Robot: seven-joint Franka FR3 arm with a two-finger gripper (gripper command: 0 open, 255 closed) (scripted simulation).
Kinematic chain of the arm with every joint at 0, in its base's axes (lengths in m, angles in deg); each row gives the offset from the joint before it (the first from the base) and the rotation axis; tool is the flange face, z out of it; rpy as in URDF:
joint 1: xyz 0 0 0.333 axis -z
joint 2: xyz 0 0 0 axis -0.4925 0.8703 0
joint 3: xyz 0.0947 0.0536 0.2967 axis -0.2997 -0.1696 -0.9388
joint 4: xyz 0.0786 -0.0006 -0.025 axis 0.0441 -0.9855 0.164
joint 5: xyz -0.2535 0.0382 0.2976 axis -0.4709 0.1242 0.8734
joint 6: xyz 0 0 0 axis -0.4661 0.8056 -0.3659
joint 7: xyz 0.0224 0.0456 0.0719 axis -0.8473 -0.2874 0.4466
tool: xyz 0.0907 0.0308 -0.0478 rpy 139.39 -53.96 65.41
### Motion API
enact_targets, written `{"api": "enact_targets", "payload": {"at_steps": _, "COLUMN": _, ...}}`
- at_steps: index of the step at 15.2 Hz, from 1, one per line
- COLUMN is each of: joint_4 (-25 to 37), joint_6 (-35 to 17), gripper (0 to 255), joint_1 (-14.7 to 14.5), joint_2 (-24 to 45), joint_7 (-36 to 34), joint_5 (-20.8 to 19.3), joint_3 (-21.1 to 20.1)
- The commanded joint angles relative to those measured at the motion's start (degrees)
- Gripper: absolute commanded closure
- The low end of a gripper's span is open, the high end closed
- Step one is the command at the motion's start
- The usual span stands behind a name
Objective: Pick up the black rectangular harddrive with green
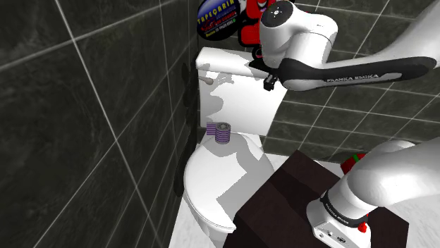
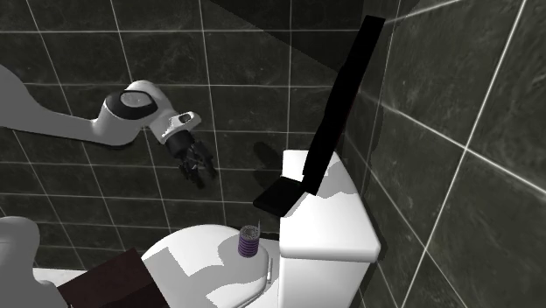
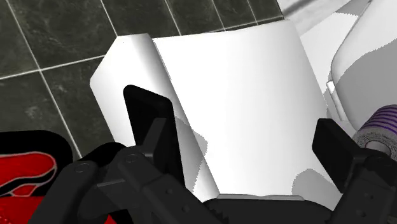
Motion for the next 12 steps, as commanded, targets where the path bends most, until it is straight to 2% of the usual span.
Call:
{"api": "enact_targets", "payload": {"at_steps": 1, "joint_4": 0.14, "joint_6": -2.31, "gripper": 0, "joint_1": 3.10, "joint_2": 4.25, "joint_7": -5.42, "joint_5": -8.50, "joint_3": -2.76}}
{"api": "enact_targets", "payload": {"at_steps": 3, "joint_4": 1.40, "joint_6": -2.35, "gripper": 0, "joint_1": 6.02, "joint_2": 8.58, "joint_7": -10.73, "joint_5": -16.92, "joint_3": -5.31}}
{"api": "enact_targets", "payload": {"at_steps": 6, "joint_4": 4.23, "joint_6": 0.44, "gripper": 0, "joint_1": 9.62, "joint_2": 15.70, "joint_7": -18.47, "joint_5": -29.82, "joint_3": -8.51}}
{"api": "enact_targets", "payload": {"at_steps": 9, "joint_4": 7.78, "joint_6": 6.10, "gripper": 0, "joint_1": 11.80, "joint_2": 23.30, "joint_7": -24.71, "joint_5": -42.23, "joint_3": -10.47}}
{"api": "enact_targets", "payload": {"at_steps": 12, "joint_4": 11.76, "joint_6": 13.30, "gripper": 0, "joint_1": 12.78, "joint_2": 30.97, "joint_7": -28.78, "joint_5": -53.76, "joint_3": -11.06}}
